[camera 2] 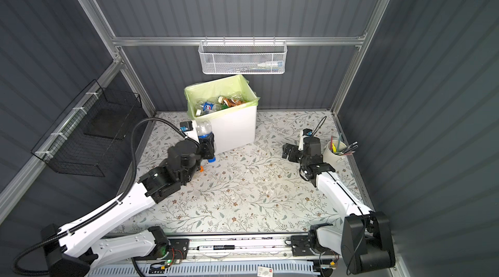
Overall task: Throw the plastic bottles in the bin
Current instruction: 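Lift the Pepsi bottle with the left gripper over the bin and release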
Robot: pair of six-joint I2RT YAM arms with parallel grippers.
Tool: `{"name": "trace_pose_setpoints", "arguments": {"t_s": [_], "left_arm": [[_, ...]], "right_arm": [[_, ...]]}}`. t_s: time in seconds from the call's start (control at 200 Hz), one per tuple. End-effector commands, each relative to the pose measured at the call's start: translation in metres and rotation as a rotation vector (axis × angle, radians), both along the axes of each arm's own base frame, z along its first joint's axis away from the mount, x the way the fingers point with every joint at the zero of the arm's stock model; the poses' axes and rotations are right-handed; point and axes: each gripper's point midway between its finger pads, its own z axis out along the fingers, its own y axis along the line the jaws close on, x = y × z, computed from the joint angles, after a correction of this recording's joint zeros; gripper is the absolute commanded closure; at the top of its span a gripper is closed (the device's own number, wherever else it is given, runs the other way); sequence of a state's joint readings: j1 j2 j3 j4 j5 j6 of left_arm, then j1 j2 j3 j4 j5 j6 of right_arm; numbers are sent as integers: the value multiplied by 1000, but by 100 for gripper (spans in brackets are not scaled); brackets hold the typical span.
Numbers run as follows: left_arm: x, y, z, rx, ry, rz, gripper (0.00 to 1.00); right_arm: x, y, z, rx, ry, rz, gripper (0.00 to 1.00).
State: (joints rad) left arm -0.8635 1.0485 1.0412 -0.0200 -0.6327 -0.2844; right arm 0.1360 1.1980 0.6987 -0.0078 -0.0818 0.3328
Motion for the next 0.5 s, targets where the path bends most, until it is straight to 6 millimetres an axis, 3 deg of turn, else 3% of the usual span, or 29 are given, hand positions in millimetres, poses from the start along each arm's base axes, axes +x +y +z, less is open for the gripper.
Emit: {"name": "trace_pose_setpoints", "arguments": {"t_s": [0.0,0.065,0.13,0.215,0.275,0.335,0.37,0.42,0.445,0.495], "left_arm": [[-25,12,118,99,-439,-25,59],[-39,14,152,92,-590,-35,55],[-43,12,173,106,-686,-18,55],[-25,2,185,150,-723,46,55],[10,-5,181,177,-677,65,55],[69,-6,159,163,-536,24,54],[101,-3,159,126,-461,2,52],[147,-8,135,153,-307,-37,49],[161,-16,125,182,-248,-60,46],[182,-34,102,245,-153,-113,31]], "right_arm": [[2,-5,14,-11,-31,-13,1],[2,-5,17,-9,-39,-17,1],[1,-5,19,-10,-44,-19,1],[1,-6,23,-11,-53,-21,1],[1,-7,26,-13,-63,-23,1],[1,-6,30,-9,-70,-18,1],[1,-6,32,-6,-74,-16,1],[1,-5,34,-3,-76,-12,1],[0,-5,35,-6,-77,-9,1],[-1,-5,37,-15,-79,-7,1]]}}
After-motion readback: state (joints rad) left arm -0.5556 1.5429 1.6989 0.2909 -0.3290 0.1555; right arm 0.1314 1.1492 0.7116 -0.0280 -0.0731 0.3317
